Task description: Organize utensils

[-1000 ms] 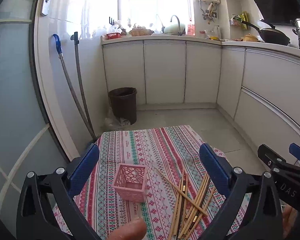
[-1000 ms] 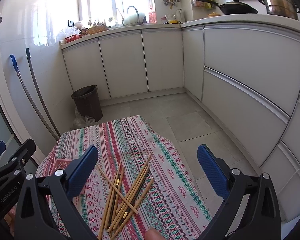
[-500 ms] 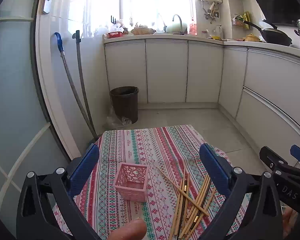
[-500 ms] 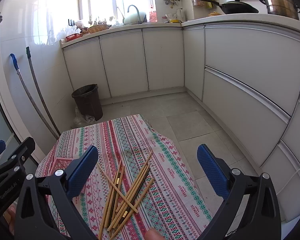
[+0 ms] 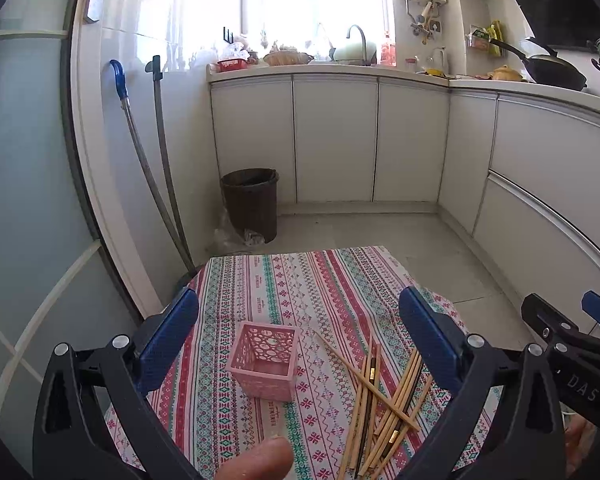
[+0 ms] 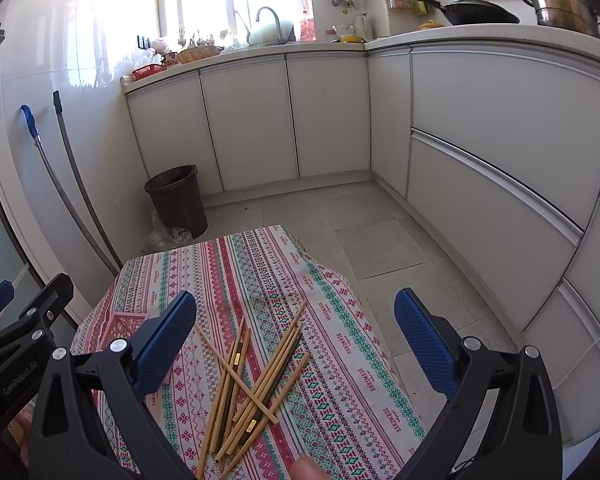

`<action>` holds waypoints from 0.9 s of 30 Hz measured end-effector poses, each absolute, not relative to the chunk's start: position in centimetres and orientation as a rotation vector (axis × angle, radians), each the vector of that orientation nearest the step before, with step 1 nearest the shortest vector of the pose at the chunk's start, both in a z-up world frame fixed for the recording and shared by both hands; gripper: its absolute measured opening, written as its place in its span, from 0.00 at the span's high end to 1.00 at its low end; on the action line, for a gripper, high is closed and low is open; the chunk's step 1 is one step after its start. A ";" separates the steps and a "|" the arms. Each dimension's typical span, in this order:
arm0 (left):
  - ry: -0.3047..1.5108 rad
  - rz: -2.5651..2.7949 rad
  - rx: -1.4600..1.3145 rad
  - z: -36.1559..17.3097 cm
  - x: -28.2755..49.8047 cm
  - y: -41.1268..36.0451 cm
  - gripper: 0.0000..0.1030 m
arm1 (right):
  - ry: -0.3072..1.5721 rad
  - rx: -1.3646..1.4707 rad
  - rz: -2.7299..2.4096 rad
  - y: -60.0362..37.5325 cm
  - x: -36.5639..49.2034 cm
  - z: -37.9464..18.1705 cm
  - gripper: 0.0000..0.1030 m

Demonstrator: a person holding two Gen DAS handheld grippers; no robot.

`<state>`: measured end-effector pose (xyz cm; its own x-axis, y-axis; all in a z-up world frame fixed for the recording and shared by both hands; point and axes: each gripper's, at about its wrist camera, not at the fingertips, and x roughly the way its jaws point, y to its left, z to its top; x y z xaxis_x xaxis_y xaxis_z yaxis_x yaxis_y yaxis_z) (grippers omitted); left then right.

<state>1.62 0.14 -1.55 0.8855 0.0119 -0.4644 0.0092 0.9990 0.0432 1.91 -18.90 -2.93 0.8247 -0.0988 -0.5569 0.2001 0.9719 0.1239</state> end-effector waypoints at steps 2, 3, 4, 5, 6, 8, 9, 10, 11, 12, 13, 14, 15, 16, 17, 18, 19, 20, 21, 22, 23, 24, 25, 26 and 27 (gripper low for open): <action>0.484 0.005 0.041 -1.7 1.7 0.2 0.07 | 0.582 0.179 -0.159 -18.9 1.9 -3.0 0.06; 0.486 0.004 0.040 -1.7 1.7 0.2 0.07 | 0.583 0.178 -0.158 -18.9 2.0 -3.0 0.06; 0.488 0.005 0.039 -1.7 1.7 0.2 0.07 | 0.583 0.178 -0.158 -18.9 2.0 -3.0 0.06; 0.488 0.007 0.039 -1.8 1.7 0.2 0.07 | 0.584 0.177 -0.158 -18.8 2.0 -3.1 0.06; 0.489 0.007 0.039 -1.8 1.8 0.3 0.07 | 0.585 0.176 -0.157 -18.8 1.9 -3.1 0.06; 0.492 0.006 0.042 -1.8 1.8 0.2 0.07 | 0.587 0.177 -0.156 -18.7 2.0 -3.1 0.06; 0.493 0.007 0.044 -1.8 1.8 0.1 0.07 | 0.588 0.177 -0.156 -18.8 2.0 -3.1 0.06; 0.494 0.007 0.045 -1.8 1.8 0.1 0.07 | 0.588 0.176 -0.156 -18.7 2.0 -3.1 0.06; 0.494 0.007 0.045 -1.8 1.8 0.1 0.07 | 0.588 0.176 -0.156 -18.8 2.0 -3.1 0.06; 0.495 0.007 0.045 -1.8 1.8 0.1 0.07 | 0.588 0.176 -0.156 -18.8 2.0 -3.1 0.06; 0.494 0.007 0.044 -1.8 1.8 0.1 0.07 | 0.588 0.177 -0.156 -18.7 2.0 -3.1 0.06; 0.494 0.008 0.044 -1.8 1.8 0.1 0.07 | 0.588 0.177 -0.156 -18.8 2.0 -3.1 0.06; 0.494 0.009 0.043 -1.8 1.8 0.1 0.07 | 0.589 0.177 -0.156 -18.7 2.0 -3.1 0.06; 0.495 0.010 0.041 -1.8 1.9 0.1 0.07 | 0.588 0.176 -0.156 -18.8 2.0 -3.1 0.06; 0.496 0.010 0.040 -1.8 1.9 0.1 0.07 | 0.588 0.176 -0.156 -18.7 2.0 -3.1 0.06; 0.497 0.010 0.039 -1.8 1.9 0.2 0.07 | 0.588 0.176 -0.156 -18.7 2.0 -3.1 0.06; 0.497 0.010 0.039 -1.8 1.9 0.2 0.07 | 0.589 0.176 -0.156 -18.7 2.0 -3.1 0.06; 0.497 0.011 0.040 -1.8 1.9 0.2 0.07 | 0.589 0.176 -0.155 -18.7 2.0 -3.1 0.06; 0.498 0.010 0.039 -1.8 1.9 0.2 0.07 | 0.589 0.176 -0.155 -18.8 2.0 -3.1 0.06; 0.498 0.009 0.039 -1.8 1.9 0.2 0.07 | 0.589 0.176 -0.155 -18.8 2.0 -3.1 0.06; 0.499 0.009 0.039 -1.8 1.9 0.2 0.07 | 0.589 0.176 -0.155 -18.8 2.0 -3.1 0.06; 0.499 0.009 0.040 -1.8 1.9 0.2 0.07 | 0.589 0.176 -0.155 -18.8 2.0 -3.1 0.06; 0.500 0.010 0.040 -1.8 2.0 0.2 0.07 | 0.590 0.176 -0.155 -18.8 2.0 -3.1 0.06; 0.501 0.010 0.039 -1.8 2.0 0.3 0.07 | 0.592 0.176 -0.156 -18.8 2.1 -3.1 0.06; 0.503 0.010 0.038 -1.9 2.0 0.3 0.07 | 0.593 0.176 -0.156 -18.8 2.1 -3.2 0.06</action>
